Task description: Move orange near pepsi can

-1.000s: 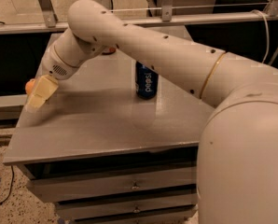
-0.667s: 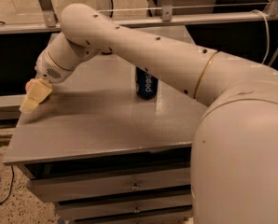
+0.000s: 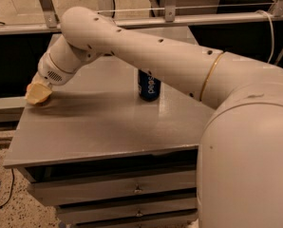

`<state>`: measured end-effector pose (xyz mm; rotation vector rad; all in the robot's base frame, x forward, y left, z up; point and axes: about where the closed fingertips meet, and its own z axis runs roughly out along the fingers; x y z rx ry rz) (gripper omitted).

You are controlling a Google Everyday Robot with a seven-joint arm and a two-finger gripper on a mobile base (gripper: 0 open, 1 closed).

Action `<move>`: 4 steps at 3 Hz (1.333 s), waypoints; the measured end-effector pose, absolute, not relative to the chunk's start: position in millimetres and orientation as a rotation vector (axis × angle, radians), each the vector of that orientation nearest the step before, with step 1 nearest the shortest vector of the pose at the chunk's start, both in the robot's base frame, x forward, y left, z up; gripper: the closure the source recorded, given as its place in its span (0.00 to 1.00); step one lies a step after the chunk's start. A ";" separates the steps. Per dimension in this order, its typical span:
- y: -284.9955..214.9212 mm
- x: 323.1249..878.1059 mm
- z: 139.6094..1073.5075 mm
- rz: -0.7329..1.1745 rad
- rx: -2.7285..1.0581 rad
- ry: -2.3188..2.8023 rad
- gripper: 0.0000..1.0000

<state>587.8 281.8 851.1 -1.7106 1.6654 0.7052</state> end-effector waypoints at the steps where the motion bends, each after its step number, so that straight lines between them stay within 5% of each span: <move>1: 277.1 590.4 856.8 0.683 -1.692 1.670 0.82; 2: 258.0 597.1 870.5 0.623 -1.691 1.661 1.00; 4: 226.7 604.5 895.1 0.546 -1.699 1.628 1.00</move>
Offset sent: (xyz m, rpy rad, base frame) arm 0.0207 -0.0542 0.0409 -0.0363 -0.1204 -0.0623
